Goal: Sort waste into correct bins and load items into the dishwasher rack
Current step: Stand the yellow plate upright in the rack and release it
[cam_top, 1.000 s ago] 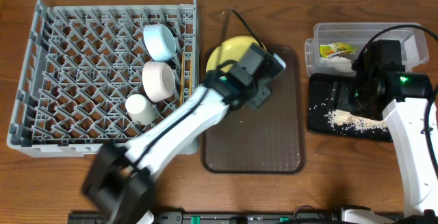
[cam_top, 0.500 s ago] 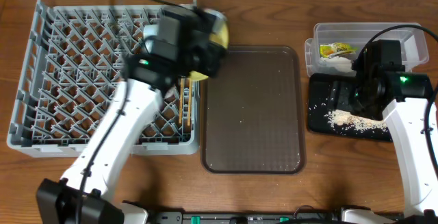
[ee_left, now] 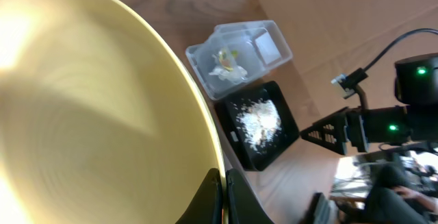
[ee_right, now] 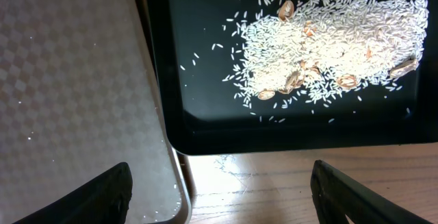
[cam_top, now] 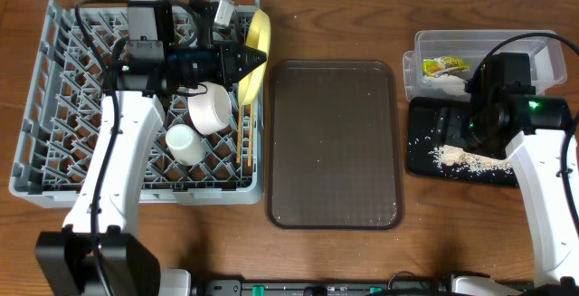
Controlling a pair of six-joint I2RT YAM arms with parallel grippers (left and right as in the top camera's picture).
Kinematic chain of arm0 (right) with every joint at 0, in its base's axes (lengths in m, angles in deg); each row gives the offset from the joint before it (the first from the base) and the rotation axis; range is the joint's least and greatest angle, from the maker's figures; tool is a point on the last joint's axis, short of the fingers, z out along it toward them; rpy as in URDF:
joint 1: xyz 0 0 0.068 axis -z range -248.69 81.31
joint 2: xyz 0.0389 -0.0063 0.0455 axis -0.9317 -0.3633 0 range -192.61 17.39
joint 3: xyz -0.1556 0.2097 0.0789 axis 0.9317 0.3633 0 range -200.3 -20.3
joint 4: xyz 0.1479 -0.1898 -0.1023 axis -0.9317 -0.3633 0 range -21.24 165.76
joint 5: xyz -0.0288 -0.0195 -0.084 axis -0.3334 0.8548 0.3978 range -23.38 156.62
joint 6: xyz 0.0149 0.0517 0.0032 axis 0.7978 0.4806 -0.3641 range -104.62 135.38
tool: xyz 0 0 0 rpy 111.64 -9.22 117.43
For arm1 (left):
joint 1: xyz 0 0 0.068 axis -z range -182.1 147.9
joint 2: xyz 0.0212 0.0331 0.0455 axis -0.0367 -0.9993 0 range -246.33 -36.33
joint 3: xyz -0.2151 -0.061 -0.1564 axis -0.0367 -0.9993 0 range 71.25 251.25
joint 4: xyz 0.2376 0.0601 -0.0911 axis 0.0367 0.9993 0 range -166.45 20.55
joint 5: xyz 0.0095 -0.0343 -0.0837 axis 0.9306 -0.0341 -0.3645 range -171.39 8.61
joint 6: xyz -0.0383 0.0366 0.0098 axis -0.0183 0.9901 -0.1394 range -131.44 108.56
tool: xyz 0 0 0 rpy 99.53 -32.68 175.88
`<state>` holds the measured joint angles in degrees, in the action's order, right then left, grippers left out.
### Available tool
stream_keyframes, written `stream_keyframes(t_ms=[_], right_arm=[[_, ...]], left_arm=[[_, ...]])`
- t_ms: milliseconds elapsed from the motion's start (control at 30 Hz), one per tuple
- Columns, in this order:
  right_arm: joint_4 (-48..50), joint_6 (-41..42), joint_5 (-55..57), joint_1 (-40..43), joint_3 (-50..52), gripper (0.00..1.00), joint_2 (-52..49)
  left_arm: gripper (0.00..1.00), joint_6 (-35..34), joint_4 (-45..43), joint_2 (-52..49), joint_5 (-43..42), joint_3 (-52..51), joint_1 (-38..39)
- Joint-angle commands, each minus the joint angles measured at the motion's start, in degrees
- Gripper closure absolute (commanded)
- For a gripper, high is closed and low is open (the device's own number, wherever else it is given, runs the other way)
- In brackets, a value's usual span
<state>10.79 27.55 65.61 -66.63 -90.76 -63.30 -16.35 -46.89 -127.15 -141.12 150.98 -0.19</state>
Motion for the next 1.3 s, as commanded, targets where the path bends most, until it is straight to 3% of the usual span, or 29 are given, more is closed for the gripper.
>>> stream_keyframes(t_ms=[0,367,467,533,567,667,867,1000,1200,1267], right_arm=[[-0.24,0.66,0.76,0.76,-0.76,0.19,0.48],[-0.24,0.66,0.76,0.76,-0.76,0.19,0.48],[-0.22,0.66,0.76,0.74,-0.76,0.19,0.48],[-0.20,0.63,0.76,0.76,-0.79,0.18,0.48],[-0.17,0.66,0.76,0.76,-0.76,0.18,0.48],[0.07,0.63,0.79,0.76,-0.76,0.18,0.48],[3.10,0.66,0.70,0.74,-0.76,0.14,0.48],[9.03,0.48,-2.75,0.63,-0.76,0.11,0.48],[20.15,-6.73,-9.75,-1.90,-0.76,0.10,0.00],[21.66,-7.02,-9.77,-2.67,-0.76,0.08,-0.70]], left_arm=[[0.94,-0.33,-0.24,-1.97,-4.13,0.00,-0.35],[0.92,-0.33,0.55,-8.72,0.48,0.00,-0.39],[0.68,-0.28,0.61,-9.18,2.08,0.00,-0.39],[0.61,-0.31,0.57,-9.05,3.80,0.00,-0.42],[0.53,-0.31,0.57,-9.03,3.93,0.02,-0.48],[0.44,-0.35,1.01,-8.41,5.14,0.02,-0.70],[0.23,0.79,4.35,-2.69,21.07,0.02,-0.72],[0.20,0.74,5.99,3.06,31.89,0.02,-0.72],[0.19,-0.39,13.86,8.81,49.11,0.02,-0.72],[0.11,-0.66,18.69,9.49,53.96,0.02,-0.72]])
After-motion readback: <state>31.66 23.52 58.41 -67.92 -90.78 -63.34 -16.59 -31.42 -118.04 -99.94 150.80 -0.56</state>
